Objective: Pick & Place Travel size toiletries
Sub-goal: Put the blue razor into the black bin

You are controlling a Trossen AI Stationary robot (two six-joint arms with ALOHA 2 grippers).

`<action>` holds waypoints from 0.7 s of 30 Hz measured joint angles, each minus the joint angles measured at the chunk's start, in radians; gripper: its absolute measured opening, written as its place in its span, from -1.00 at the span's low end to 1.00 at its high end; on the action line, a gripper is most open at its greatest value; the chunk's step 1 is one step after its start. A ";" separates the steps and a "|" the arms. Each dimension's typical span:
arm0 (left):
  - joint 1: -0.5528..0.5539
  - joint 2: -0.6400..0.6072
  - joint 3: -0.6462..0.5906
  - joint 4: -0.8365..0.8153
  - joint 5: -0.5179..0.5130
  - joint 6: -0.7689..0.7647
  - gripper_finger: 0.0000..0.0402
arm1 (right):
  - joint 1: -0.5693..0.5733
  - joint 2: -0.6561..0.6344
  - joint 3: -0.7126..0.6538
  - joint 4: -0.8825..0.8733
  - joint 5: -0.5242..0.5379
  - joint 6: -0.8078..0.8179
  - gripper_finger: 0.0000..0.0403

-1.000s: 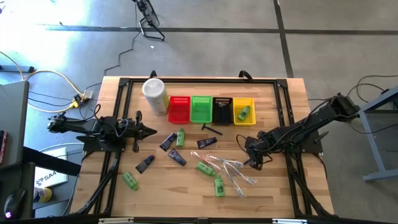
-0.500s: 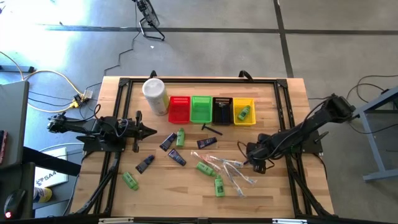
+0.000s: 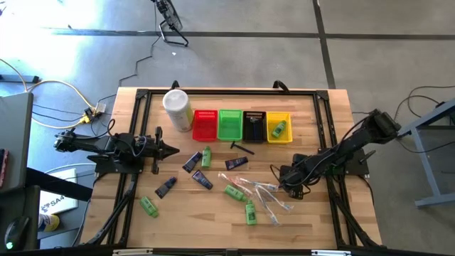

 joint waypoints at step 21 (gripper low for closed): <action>0.000 0.000 0.000 0.000 -0.003 0.002 -0.96 | 0.000 0.002 -0.003 0.007 -0.011 0.008 0.01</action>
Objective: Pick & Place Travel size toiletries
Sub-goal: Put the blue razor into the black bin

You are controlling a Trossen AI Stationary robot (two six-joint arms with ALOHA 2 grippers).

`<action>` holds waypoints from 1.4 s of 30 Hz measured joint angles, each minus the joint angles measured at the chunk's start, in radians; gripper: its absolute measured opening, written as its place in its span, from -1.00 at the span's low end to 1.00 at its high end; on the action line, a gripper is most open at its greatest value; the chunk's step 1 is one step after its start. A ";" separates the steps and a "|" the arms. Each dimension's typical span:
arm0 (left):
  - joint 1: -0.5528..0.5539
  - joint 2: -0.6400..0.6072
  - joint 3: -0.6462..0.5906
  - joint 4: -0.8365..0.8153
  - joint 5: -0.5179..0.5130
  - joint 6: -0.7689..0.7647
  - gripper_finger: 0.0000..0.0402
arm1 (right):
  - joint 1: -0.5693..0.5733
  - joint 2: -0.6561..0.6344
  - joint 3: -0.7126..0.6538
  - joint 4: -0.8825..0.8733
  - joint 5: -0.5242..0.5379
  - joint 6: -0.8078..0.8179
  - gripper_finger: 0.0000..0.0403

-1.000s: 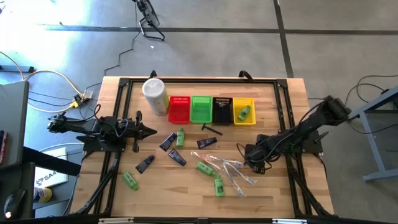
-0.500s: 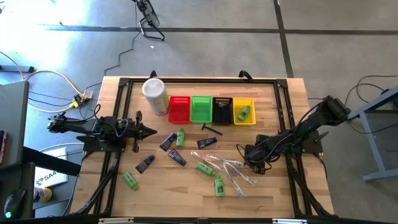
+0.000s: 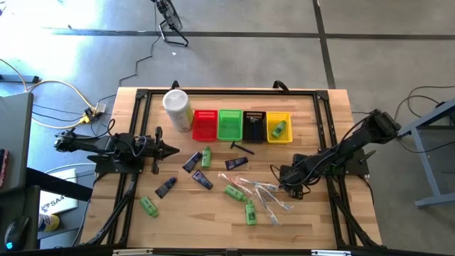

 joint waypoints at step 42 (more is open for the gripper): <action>0.000 0.000 0.000 0.000 -0.001 -0.004 -0.96 | -0.002 -0.092 0.116 -0.068 0.204 0.101 -0.84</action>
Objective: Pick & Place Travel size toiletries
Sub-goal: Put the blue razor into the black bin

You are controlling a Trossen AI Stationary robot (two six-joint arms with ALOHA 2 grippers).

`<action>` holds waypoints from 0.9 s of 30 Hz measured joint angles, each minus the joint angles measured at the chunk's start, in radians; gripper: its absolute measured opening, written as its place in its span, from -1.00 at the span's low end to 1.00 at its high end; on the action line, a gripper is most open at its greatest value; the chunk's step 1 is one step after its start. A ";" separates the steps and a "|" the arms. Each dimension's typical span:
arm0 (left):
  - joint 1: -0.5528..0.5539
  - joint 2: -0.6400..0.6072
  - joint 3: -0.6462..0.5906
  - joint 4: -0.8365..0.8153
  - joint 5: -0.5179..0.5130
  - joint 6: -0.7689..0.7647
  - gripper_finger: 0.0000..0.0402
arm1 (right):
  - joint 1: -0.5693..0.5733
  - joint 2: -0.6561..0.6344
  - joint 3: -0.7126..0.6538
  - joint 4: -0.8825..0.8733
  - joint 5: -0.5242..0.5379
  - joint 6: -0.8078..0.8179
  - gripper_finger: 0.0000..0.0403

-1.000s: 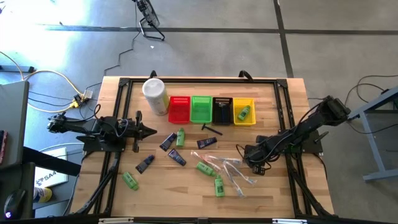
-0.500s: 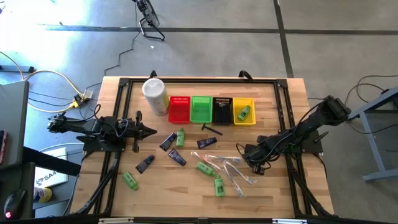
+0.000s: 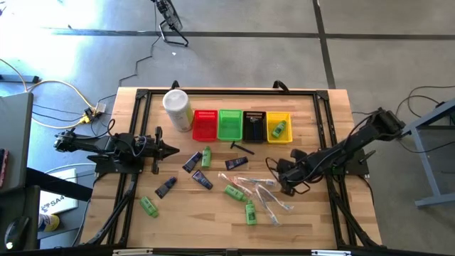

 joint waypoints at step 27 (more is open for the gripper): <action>0.000 0.000 0.000 0.000 0.003 -0.001 -0.96 | -0.253 -0.001 0.012 0.484 0.161 -0.495 -0.84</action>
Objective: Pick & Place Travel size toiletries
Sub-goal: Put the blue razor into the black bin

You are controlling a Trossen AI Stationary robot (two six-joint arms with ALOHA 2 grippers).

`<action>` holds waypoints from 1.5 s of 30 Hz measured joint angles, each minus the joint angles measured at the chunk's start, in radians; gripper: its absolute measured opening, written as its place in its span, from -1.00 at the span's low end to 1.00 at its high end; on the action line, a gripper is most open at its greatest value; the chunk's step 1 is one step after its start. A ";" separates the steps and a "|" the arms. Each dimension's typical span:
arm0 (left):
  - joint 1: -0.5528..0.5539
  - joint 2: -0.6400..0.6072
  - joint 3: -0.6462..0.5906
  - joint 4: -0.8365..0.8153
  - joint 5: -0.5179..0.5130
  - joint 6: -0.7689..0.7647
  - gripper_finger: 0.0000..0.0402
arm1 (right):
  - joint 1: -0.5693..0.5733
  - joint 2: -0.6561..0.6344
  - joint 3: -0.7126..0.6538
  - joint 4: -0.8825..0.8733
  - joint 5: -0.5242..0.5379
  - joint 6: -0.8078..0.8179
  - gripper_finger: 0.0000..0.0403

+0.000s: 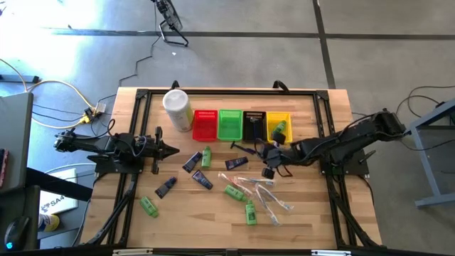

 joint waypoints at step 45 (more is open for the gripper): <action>0.000 0.136 -0.002 0.260 0.001 -0.050 -0.96 | -0.108 0.007 0.001 0.477 -0.216 -0.209 -0.84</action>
